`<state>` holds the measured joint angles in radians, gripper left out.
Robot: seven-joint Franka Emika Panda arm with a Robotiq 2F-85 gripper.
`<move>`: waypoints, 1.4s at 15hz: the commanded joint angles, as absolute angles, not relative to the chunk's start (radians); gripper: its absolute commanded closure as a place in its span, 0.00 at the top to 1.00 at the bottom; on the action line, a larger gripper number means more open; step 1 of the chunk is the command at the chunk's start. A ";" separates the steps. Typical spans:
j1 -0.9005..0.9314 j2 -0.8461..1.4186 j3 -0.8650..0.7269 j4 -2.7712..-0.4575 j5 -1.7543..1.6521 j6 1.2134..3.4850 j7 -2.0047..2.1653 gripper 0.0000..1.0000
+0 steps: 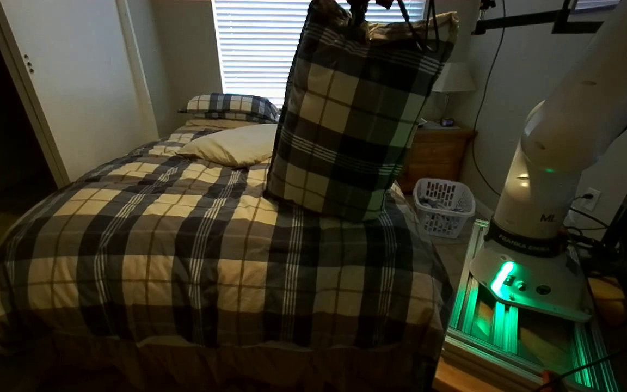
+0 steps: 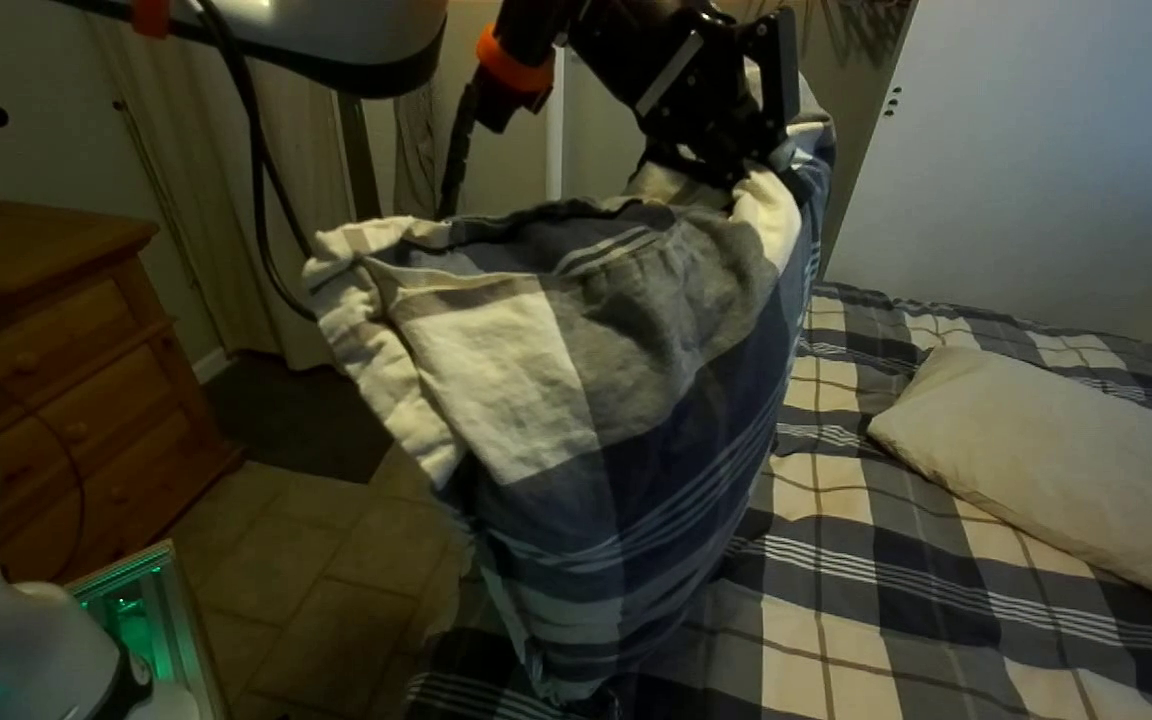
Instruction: Flip the pillow forward
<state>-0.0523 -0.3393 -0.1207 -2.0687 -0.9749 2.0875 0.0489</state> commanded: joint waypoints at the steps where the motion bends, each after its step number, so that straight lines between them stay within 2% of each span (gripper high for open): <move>1: -0.090 -0.286 -0.135 -2.028 -1.008 2.144 0.042 0.03; 10: -0.159 -0.171 -0.205 -1.986 -1.045 2.427 -0.112 0.03; 17: -0.207 -0.096 -0.239 -1.924 -1.021 2.525 -0.151 0.03; 18: -0.209 -0.084 -0.241 -1.913 -1.018 2.535 -0.146 0.07; 19: -0.211 -0.071 -0.242 -1.901 -1.013 2.546 -0.141 0.35; 21: -0.214 -0.054 -0.242 -1.879 -1.010 2.578 -0.137 0.42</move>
<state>-0.1999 -0.0933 -0.2388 -1.9562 -1.0028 2.5227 -0.1276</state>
